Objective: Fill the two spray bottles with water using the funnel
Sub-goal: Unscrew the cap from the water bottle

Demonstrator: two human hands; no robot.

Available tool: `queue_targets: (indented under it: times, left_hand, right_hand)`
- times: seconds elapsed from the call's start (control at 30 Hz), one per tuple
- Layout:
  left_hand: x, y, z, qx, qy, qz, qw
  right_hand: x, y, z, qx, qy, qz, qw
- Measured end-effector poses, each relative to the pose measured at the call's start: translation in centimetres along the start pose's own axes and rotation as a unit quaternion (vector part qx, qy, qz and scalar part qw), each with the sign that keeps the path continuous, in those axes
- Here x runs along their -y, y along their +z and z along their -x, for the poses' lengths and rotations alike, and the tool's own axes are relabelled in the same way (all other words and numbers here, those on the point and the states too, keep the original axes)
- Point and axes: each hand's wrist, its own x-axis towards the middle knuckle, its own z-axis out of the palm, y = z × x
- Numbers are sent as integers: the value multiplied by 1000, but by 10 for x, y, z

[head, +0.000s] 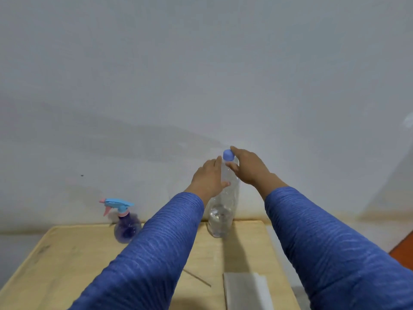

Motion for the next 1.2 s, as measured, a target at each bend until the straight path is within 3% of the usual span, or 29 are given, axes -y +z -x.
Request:
queue_targets:
  times: [0.3,0.53,0.9,1.2]
  left_hand:
    - [4,35,4,-61,-50,251,965]
    - [6,28,27,-103,-45,341,933]
    - [14,-9,114,-137,30,325,935]
    - [25,-13,182,-86,54,340,935]
  right_hand:
    - [-10,33,2,-126,-8,-234,964]
    - [9,32,21,-177,-21,-248,952]
    - [72,11,98,-245,-15,-249,937]
    - [107,16,164,-257,28,-224,940]
